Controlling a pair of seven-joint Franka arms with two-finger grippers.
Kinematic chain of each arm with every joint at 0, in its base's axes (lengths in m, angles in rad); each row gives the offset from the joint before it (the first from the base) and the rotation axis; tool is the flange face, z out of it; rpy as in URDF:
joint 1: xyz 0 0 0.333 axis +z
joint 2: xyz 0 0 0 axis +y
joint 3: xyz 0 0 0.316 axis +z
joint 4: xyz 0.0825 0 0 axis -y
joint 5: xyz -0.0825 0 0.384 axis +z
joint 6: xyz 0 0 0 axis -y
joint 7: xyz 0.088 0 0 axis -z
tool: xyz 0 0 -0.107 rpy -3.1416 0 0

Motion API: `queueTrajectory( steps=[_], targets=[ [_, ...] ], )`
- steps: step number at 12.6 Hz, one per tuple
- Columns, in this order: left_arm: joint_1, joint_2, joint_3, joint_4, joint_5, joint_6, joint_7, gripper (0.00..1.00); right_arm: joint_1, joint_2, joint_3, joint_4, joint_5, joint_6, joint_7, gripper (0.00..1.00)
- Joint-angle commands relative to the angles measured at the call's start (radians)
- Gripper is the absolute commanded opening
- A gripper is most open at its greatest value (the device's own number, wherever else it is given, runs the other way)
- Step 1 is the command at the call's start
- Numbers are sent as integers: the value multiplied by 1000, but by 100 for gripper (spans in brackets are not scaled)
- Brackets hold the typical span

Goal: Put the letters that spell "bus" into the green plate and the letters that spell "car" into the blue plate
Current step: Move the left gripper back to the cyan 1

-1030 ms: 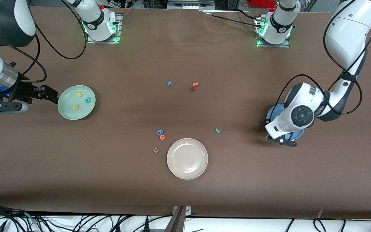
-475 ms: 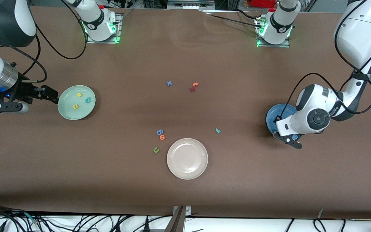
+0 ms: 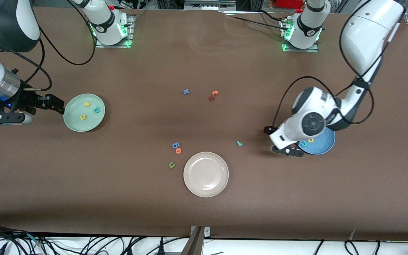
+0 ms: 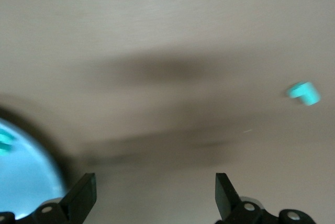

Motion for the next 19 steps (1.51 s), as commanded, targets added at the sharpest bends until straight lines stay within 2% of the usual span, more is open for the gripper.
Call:
queueTrajectory(
  steps=[1,5,9,14,19],
  targets=[
    [-71,64,10,85,-25,1,-168,100,-10,8,8,18,15,-3,-8,100],
    [-151,123,11,93,-19,154,-406,100,-10,8,8,18,15,-4,-8,100],
    [-214,182,25,176,-12,159,-515,100,-10,8,8,18,15,-3,-9,100],
    [-323,192,143,207,-12,159,-537,99,-11,8,8,18,20,-3,-9,100],
    [-342,192,154,207,-9,159,-537,78,-13,8,6,18,38,-3,-9,100]
  ],
)
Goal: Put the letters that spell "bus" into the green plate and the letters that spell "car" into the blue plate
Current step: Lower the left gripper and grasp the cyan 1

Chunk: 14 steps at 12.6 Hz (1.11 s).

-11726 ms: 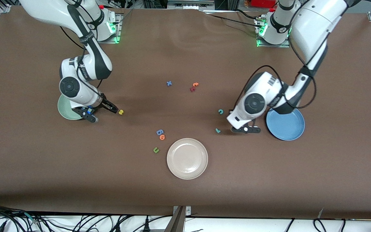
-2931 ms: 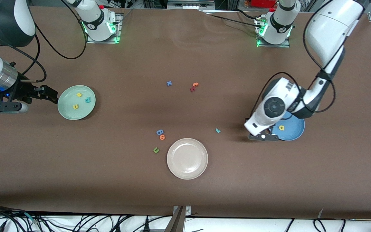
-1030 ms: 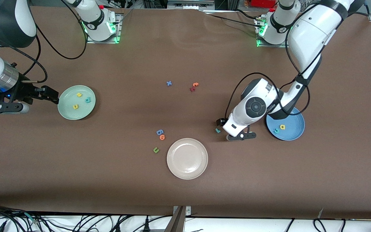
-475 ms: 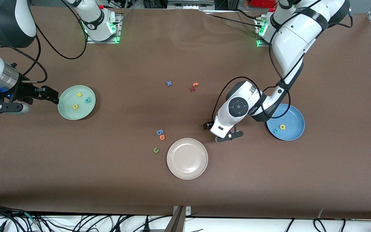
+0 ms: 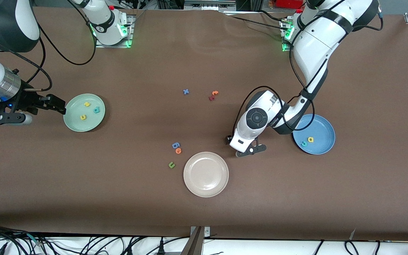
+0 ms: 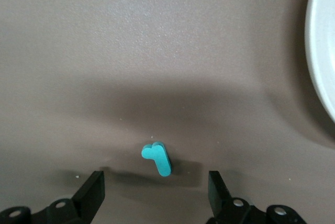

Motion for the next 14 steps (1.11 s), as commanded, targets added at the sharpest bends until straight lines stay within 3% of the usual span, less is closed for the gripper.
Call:
queueTrajectory(
  steps=[1,14],
  targets=[
    [-29,9,20,31,-9,-12,-6,74,-13,8,7,18,18,-4,-9,100],
    [-31,9,30,31,-9,-13,-2,38,-13,8,7,18,20,-4,-9,100]
  ],
)
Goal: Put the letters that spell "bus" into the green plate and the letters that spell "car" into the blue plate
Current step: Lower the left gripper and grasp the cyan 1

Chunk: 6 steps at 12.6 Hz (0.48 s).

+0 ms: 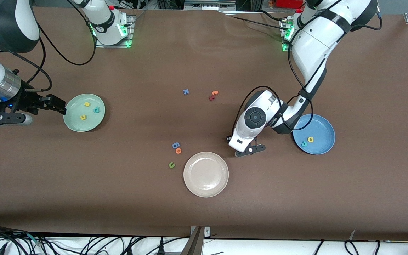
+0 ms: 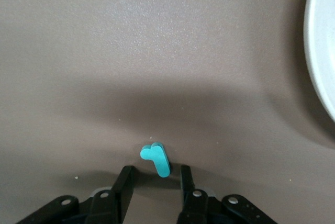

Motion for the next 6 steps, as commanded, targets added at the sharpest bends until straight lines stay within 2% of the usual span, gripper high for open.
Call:
queueTrajectory(
  steps=[1,6],
  targets=[
    [-17,9,15,27,-9,-13,-1,34,-12,6,7,18,18,-4,-11,100],
    [-17,9,13,27,21,-13,-5,22,-12,6,7,18,18,-4,-11,100]
  ],
)
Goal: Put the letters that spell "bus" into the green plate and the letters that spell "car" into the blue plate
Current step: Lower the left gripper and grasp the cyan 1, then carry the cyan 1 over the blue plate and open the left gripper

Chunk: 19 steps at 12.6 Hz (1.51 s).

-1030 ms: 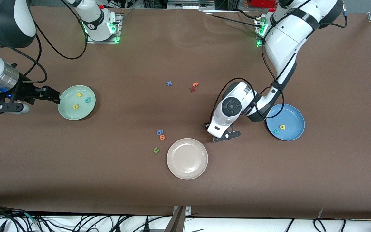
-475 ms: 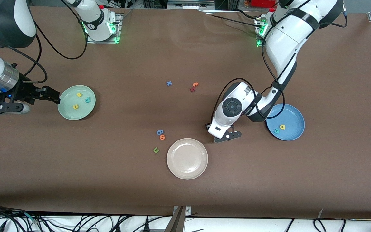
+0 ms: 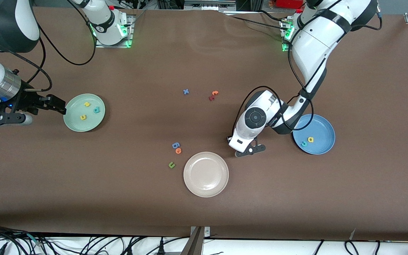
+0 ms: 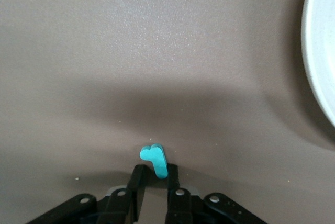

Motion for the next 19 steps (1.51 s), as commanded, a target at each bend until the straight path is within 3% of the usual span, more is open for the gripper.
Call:
queueTrajectory(
  steps=[1,8,14,19],
  targets=[
    [-17,10,13,24,19,-12,-5,20,-12,11,7,18,18,-4,-12,100],
    [-17,10,13,24,22,-12,-1,7,-15,14,4,27,15,-7,-14,100],
    [-6,-10,13,27,28,-35,41,2,-15,19,5,29,9,-9,-12,100],
    [5,-24,11,139,14,-299,179,0,-14,19,5,29,3,-15,-6,100]
  ],
)
